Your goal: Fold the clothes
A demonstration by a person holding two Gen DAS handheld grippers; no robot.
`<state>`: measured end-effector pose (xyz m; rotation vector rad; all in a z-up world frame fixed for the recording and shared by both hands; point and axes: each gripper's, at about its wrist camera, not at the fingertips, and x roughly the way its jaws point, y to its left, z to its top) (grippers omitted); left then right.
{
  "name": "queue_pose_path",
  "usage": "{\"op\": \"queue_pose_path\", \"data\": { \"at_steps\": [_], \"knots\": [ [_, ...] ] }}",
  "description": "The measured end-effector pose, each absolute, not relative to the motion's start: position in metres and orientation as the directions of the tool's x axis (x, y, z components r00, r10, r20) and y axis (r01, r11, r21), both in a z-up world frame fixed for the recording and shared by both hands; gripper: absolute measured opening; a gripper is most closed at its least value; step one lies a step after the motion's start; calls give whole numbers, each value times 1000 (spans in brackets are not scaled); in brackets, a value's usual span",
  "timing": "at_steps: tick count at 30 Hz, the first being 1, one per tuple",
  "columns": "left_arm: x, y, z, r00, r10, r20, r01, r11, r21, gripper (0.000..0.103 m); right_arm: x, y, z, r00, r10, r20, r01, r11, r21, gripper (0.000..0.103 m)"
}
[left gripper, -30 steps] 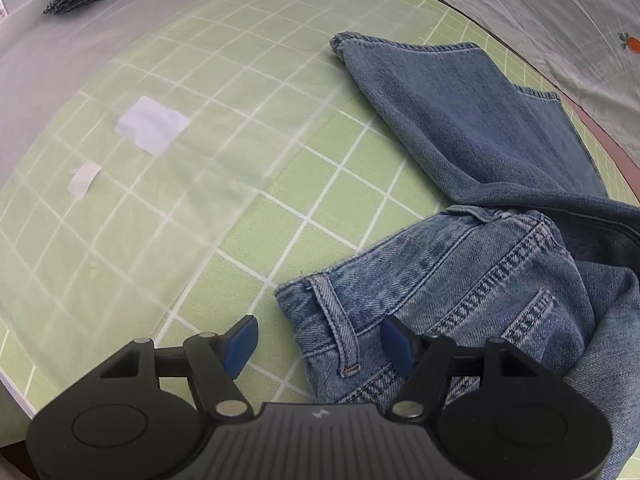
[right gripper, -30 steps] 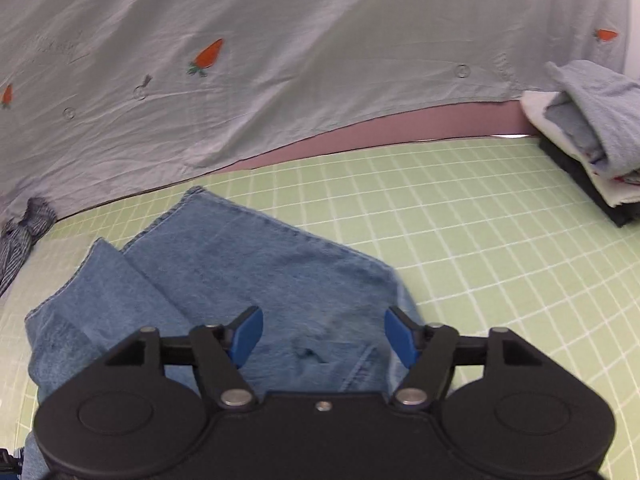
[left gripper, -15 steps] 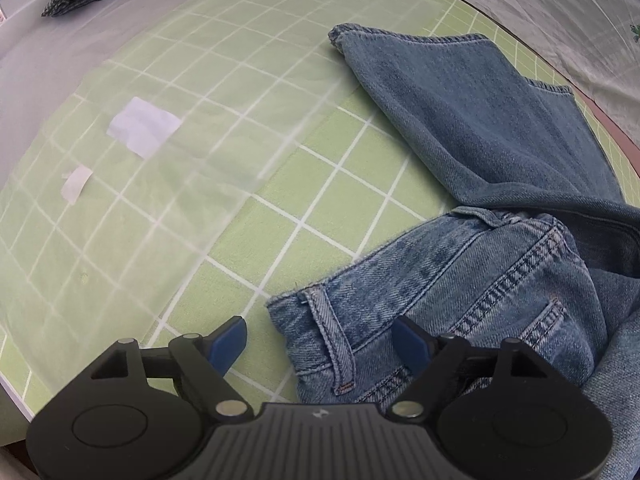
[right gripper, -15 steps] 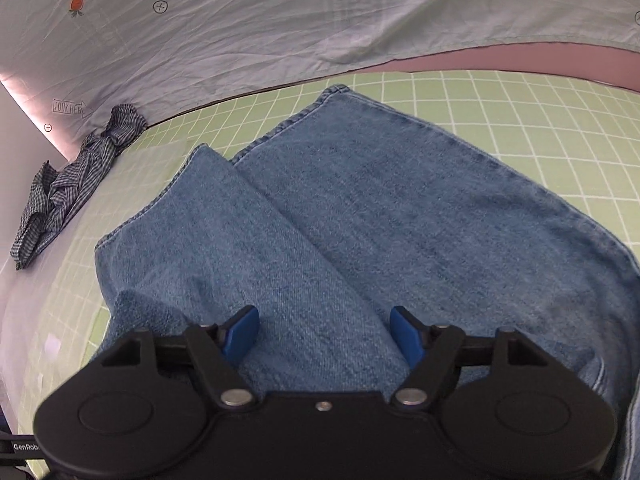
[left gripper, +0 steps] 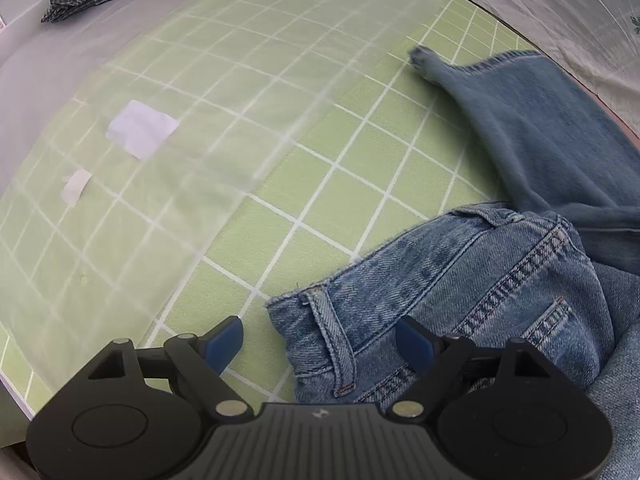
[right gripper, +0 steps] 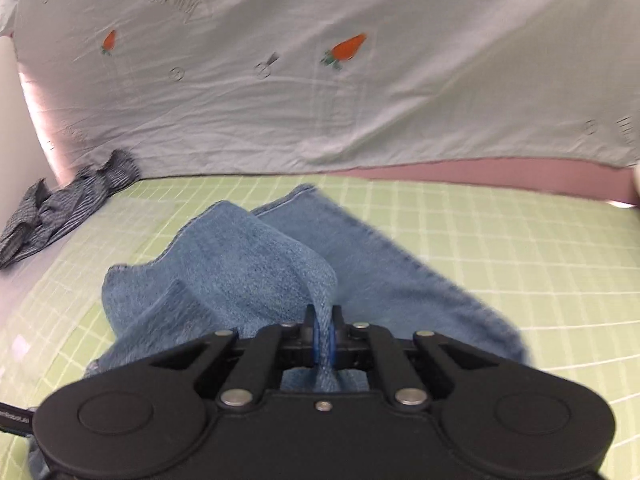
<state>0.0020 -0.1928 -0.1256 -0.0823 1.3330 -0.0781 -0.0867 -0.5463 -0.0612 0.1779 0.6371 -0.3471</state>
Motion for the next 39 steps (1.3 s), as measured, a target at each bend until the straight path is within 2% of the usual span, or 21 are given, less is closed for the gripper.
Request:
{"op": "queue_pose_path", "data": {
  "at_steps": [4, 7, 10, 14, 15, 16, 18, 21, 25, 31, 36, 39],
  "knots": [
    [4, -194, -127, 231, -99, -968, 11, 995, -99, 85, -144, -598, -38, 628, -553, -547, 652, 758, -17, 5],
    [5, -194, -127, 224, -97, -970, 10, 995, -97, 85, -178, -625, -46, 494, -663, -563, 741, 660, -126, 5],
    [5, -199, -127, 215, -91, -972, 10, 996, -91, 85, -200, -640, -72, 439, -612, -657, 752, 651, -104, 5],
    [10, -195, -124, 204, -129, -970, -10, 991, -134, 84, -202, -624, -96, 419, -540, -730, 723, 685, -92, 7],
    [12, -193, -120, 213, -141, -967, -20, 989, -148, 84, -202, -620, -102, 414, -522, -746, 715, 694, -88, 13],
    [14, -192, -117, 227, -147, -963, -27, 987, -157, 84, -201, -616, -107, 408, -503, -762, 707, 702, -85, 24],
    [19, -193, -108, 262, -153, -953, -29, 986, -167, 84, -205, -609, -108, 409, -493, -768, 747, 664, -28, 33],
    [31, -202, -94, 309, -185, -933, 4, 981, -193, 85, -205, -614, -107, 414, -480, -774, 795, 605, 50, 39],
    [50, -228, -87, 323, -222, -920, 93, 975, -203, 85, -201, -620, -105, 413, -509, -755, 805, 591, 41, 54],
    [56, -281, -89, 317, -230, -920, 259, 954, -149, 85, -196, -627, -107, 387, -529, -755, 829, 559, 33, 62],
    [61, -315, -94, 331, -180, -927, 404, 914, -33, 85, -189, -631, -116, 355, -518, -778, 842, 539, 25, 64],
    [67, -328, -93, 291, -251, -923, 467, 879, -92, 85, -185, -635, -121, 332, -513, -792, 852, 523, 18, 67]
  ]
}}
